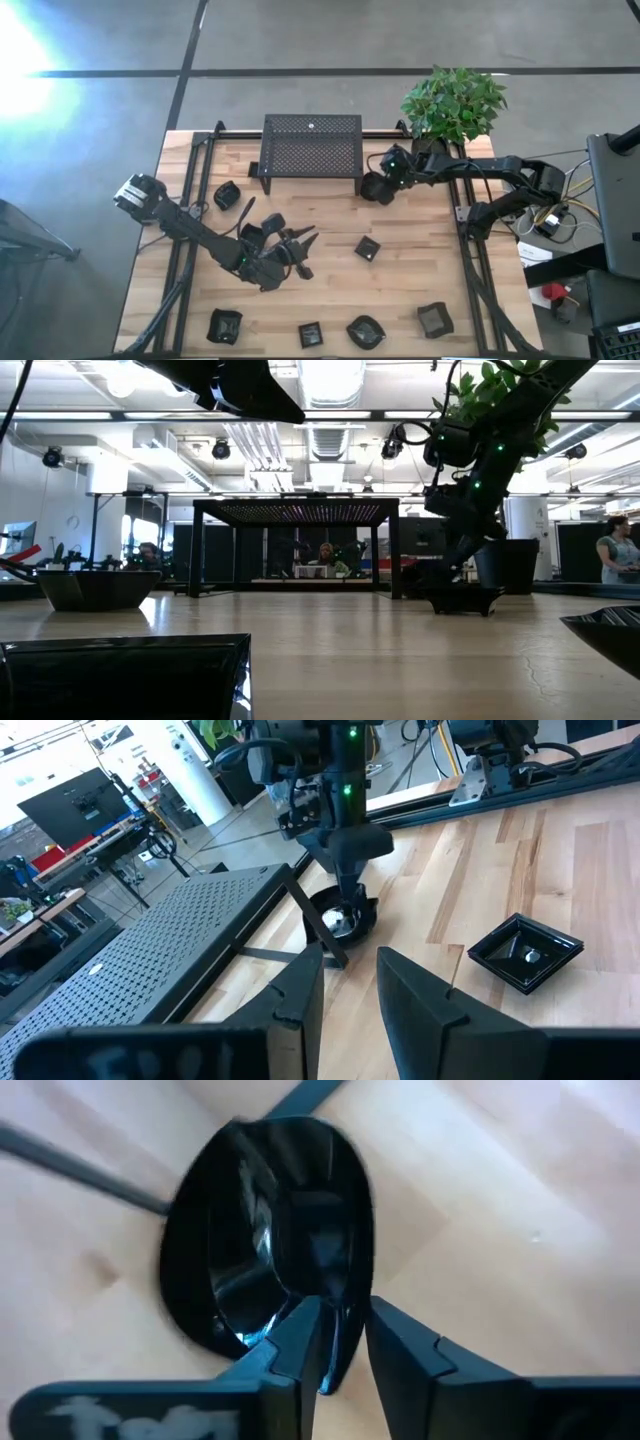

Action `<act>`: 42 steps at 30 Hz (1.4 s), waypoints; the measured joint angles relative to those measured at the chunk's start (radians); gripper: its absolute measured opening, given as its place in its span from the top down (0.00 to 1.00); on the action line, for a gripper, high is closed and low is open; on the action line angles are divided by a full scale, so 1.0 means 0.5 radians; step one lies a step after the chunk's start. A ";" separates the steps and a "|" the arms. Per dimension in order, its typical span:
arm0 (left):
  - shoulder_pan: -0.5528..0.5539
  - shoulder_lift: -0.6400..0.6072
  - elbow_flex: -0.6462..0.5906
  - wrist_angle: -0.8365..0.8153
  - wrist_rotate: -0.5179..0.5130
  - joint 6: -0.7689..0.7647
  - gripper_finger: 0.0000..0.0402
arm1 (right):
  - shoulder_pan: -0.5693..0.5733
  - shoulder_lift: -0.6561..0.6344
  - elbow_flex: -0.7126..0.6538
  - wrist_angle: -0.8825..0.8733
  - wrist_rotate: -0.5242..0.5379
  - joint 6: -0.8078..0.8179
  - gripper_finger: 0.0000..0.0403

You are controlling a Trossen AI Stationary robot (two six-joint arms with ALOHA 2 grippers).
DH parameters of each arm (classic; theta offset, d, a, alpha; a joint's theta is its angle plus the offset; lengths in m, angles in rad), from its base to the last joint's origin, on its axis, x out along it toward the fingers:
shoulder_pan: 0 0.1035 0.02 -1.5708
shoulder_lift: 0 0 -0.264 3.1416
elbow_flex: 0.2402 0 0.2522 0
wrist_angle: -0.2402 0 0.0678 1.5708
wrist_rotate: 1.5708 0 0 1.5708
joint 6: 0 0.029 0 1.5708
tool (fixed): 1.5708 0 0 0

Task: Pick & Place Mini shaped plates
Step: Stack the black leaf shaped plate on top of the other black leaf shaped plate

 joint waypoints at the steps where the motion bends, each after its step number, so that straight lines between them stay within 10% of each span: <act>1: 0.000 0.000 0.000 0.000 0.000 0.000 0.77 | 0.000 0.000 0.000 -0.001 -0.019 0.001 0.79; 16: 0.000 0.000 0.000 0.000 0.000 0.000 0.77 | -0.002 0.000 0.000 -0.024 -0.155 0.207 0.98; 42: 0.003 0.000 0.000 -0.001 0.000 0.000 0.77 | -0.001 -0.016 0.000 -0.070 -0.275 0.380 0.80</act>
